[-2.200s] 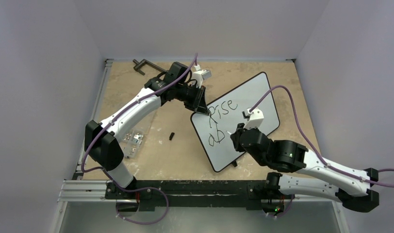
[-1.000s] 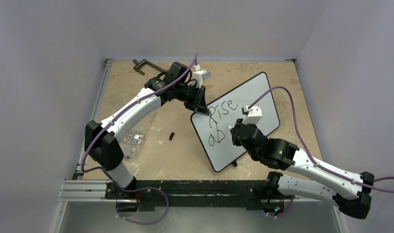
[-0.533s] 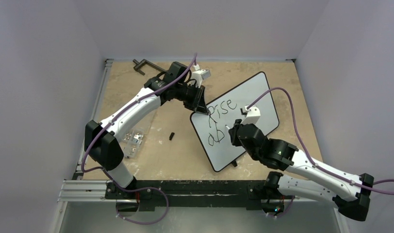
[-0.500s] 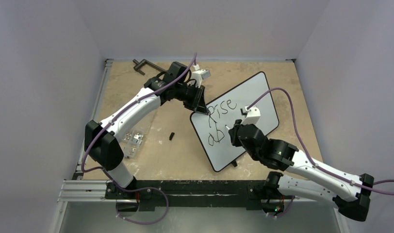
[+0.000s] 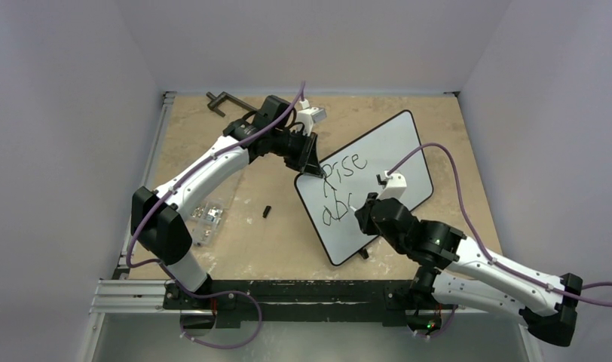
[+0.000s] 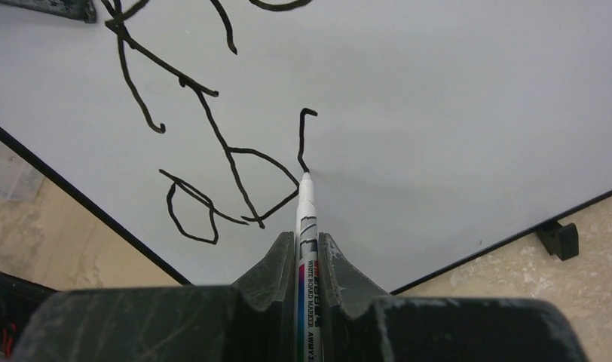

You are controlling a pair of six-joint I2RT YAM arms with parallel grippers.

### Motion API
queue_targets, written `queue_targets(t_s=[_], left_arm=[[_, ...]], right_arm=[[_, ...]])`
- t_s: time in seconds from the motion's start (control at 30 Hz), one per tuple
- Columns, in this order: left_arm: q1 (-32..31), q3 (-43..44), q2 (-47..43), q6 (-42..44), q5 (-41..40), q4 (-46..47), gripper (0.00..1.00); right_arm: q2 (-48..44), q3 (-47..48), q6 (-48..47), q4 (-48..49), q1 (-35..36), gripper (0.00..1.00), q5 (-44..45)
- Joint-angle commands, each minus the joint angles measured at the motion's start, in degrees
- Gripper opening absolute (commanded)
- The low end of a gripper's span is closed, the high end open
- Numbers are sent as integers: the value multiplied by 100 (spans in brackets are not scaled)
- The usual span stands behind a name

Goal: Write a sentence on the whiteboard

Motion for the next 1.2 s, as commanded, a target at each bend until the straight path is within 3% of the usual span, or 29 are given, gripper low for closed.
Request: queue_targets(t_s=[0.0, 0.2, 0.67, 1.17], left_arm=[[15, 128, -181, 111, -312, 323, 0], [15, 132, -187, 111, -312, 321, 0], [14, 130, -189, 111, -313, 313, 0], [12, 140, -196, 111, -306, 314, 0]], right_arm=[[344, 120, 492, -567, 0, 0, 101], [449, 383, 576, -869, 0, 0, 463], [1204, 1203, -81, -496, -3, 0, 1080], [1388, 1529, -483, -100, -7, 0, 1007]])
